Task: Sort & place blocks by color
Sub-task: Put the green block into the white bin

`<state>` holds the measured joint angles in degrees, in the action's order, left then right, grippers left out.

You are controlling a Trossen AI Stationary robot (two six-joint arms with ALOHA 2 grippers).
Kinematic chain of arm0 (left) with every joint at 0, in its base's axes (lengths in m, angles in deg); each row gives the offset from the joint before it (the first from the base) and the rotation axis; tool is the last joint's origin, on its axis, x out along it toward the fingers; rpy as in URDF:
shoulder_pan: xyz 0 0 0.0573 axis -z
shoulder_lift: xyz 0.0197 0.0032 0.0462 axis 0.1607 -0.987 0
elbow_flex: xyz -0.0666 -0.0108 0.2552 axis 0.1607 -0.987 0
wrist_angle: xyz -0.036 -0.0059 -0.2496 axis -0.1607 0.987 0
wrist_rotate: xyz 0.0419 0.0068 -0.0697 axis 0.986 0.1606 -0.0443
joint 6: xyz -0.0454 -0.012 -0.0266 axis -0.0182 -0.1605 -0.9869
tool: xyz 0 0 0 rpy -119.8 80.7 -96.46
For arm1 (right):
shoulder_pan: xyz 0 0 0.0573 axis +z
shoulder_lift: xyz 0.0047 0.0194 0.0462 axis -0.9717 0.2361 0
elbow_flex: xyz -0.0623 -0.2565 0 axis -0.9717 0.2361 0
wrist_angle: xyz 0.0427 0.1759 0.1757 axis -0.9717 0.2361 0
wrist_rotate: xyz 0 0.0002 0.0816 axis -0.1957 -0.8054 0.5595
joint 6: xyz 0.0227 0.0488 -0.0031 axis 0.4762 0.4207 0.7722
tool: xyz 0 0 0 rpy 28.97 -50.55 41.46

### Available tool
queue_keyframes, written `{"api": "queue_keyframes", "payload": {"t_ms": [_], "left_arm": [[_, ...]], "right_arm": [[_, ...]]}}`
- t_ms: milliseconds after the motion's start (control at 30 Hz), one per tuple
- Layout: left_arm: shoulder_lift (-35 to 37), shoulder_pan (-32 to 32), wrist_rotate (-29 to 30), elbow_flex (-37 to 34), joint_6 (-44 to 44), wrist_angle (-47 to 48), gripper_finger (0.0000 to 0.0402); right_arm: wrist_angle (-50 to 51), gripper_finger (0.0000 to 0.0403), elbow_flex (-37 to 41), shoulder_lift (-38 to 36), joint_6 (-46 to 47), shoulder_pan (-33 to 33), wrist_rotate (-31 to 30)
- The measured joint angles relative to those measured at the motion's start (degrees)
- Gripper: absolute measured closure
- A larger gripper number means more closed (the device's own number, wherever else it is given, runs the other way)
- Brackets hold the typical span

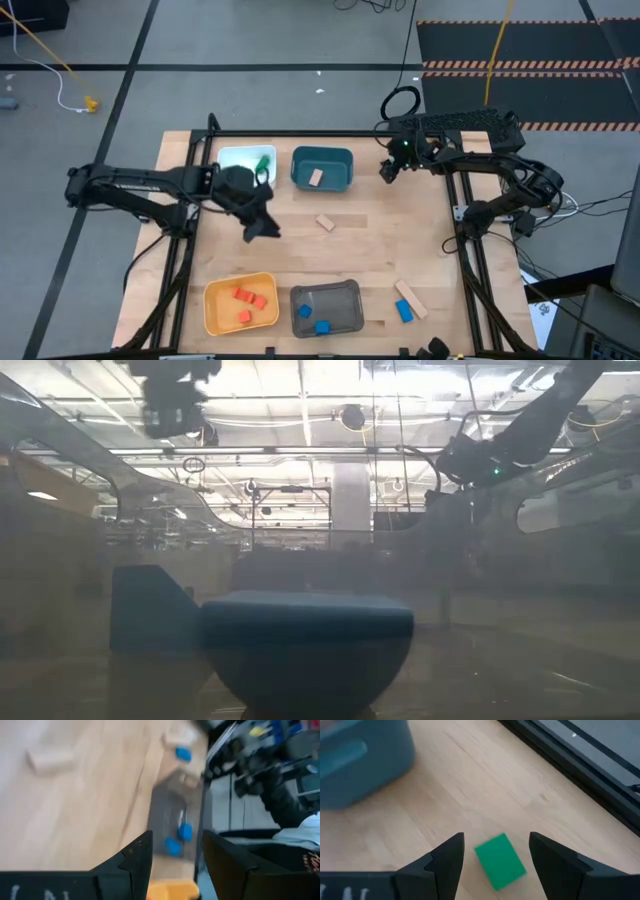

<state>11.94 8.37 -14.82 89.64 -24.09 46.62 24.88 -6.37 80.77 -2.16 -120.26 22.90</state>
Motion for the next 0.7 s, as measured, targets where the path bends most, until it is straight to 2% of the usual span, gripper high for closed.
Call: {"api": "queue_keyframes", "payload": {"t_ms": [300, 700], "left_arm": [[0.85, -5.40, 1.52, 0.00, 15.55, -6.94, 0.0231], [0.83, -8.88, 1.51, 0.00, 22.98, -7.47, 0.0231]], "right_arm": [[2.84, 0.0185, 0.00, 0.50, -2.63, -1.45, 0.17], [1.33, 0.0186, 0.00, 7.59, -4.84, -1.60, 0.16]]}}
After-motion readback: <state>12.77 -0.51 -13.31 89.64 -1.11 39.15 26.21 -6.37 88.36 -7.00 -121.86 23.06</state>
